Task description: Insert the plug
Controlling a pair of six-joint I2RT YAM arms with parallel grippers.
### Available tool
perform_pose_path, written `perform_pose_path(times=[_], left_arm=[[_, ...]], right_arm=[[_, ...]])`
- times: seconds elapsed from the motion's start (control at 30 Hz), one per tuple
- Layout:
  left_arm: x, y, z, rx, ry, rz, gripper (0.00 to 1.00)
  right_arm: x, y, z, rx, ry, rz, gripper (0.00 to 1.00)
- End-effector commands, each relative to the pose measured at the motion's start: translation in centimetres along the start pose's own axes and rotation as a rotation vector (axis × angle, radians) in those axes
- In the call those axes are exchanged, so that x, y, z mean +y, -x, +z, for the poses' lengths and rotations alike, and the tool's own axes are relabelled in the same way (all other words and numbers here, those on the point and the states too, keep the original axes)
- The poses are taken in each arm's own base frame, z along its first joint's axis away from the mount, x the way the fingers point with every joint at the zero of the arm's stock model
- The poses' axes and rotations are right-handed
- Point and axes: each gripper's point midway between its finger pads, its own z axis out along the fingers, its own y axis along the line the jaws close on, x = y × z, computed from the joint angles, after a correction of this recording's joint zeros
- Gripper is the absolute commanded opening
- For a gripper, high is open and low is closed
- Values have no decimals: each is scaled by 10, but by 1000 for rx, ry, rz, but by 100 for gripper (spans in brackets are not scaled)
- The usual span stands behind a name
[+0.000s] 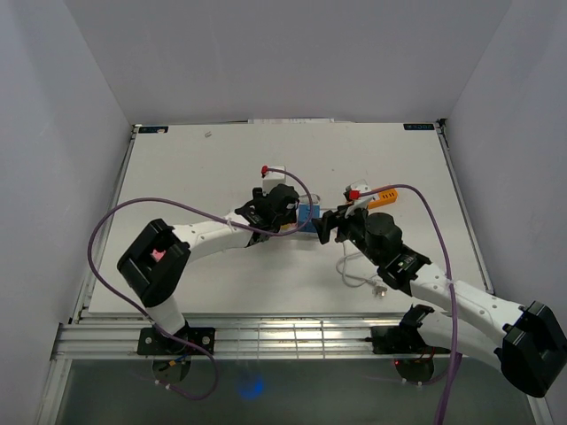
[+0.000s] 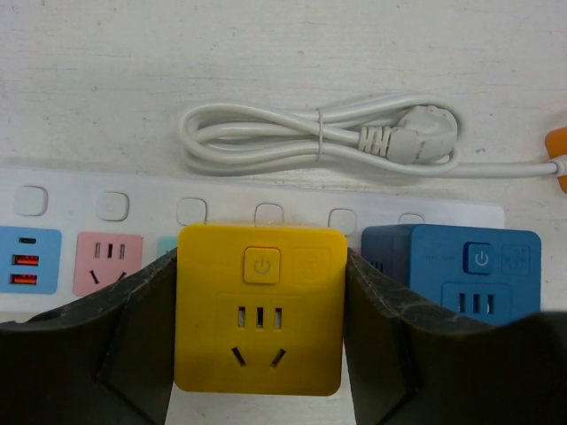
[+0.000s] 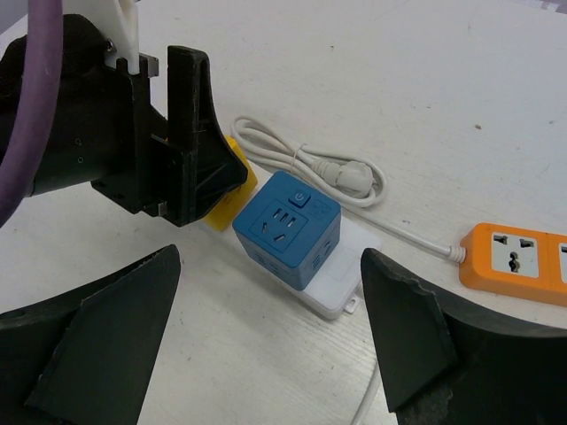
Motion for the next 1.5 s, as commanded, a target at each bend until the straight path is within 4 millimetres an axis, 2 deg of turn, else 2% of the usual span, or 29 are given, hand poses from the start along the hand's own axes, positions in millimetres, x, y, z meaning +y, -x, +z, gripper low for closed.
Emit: perform_pose_path(times=[0.0, 0.13, 0.23, 0.53, 0.8, 1.0, 1.1, 1.17, 1.33, 1.47], left_arm=[[-5, -32, 4, 89, -63, 41, 0], [-11, -39, 16, 136, -42, 82, 0], [-4, -36, 18, 129, 7, 99, 0], [1, -22, 11, 68, 82, 142, 0], [-7, -26, 10, 31, 153, 242, 0], [-18, -35, 12, 96, 45, 196, 0], [-14, -36, 16, 131, -8, 132, 0], [-12, -37, 15, 136, -15, 115, 0], [-22, -44, 16, 166, -72, 99, 0], [-22, -42, 17, 158, -63, 116, 0]], right_arm=[[-3, 20, 0, -60, -19, 26, 87], [-6, 20, 0, -63, -26, 32, 85], [-6, 20, -1, -62, -23, 38, 85], [-8, 19, 0, -59, -21, 54, 84], [-13, 17, 0, -60, -20, 76, 84], [-16, 17, 0, -59, -15, 90, 84], [-16, 16, -1, -60, -11, 96, 84], [-17, 16, 0, -59, -12, 99, 84], [-17, 16, 1, -58, -7, 104, 84], [-17, 13, 1, -53, -3, 109, 84]])
